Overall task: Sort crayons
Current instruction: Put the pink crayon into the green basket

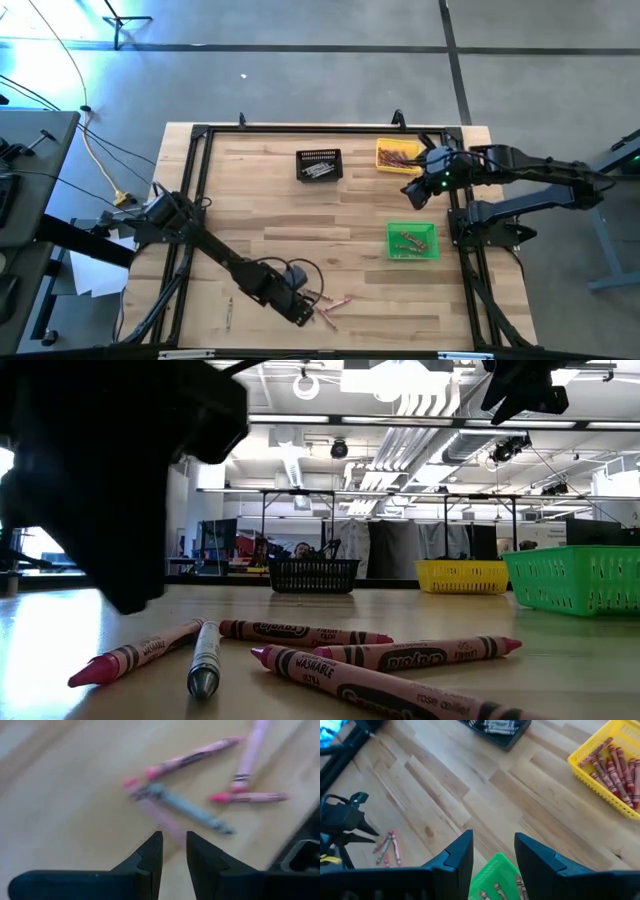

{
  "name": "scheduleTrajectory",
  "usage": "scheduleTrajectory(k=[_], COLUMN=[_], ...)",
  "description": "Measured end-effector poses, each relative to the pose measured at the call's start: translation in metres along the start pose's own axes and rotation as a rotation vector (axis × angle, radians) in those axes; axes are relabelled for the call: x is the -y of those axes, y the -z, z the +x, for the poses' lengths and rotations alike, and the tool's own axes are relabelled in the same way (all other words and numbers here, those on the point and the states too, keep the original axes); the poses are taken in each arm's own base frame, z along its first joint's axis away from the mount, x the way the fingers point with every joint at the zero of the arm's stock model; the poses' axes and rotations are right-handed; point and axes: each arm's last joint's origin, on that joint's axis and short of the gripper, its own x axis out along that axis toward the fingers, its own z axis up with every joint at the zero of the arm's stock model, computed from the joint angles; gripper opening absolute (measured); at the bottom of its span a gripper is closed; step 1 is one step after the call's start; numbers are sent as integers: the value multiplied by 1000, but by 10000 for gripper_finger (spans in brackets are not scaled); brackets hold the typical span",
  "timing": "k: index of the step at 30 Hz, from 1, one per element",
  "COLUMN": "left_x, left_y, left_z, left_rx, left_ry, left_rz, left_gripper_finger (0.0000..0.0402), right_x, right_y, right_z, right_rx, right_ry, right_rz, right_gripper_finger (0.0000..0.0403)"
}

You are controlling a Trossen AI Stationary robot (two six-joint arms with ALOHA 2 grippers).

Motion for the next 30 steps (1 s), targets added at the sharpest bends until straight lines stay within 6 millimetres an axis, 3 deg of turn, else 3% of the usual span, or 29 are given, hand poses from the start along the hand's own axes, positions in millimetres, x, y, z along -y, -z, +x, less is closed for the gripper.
scheduleTrajectory(k=[9, 16, 30], left_x=[12, 5, 8], left_y=[-7, -11, -12], left_z=[11, 22, 19], left_rx=[1, -43, -59], left_ry=[4, -41, -16], left_rz=[-14, -42, -63], left_gripper_finger=[72, 72, 72], right_x=[0, 1, 1], right_y=[2, 3, 3], right_z=[3, 3, 3], right_rx=[-30, -43, -53], right_ry=[22, 29, 29], right_rz=[-62, -113, -168], right_gripper_finger=[129, 129, 129])
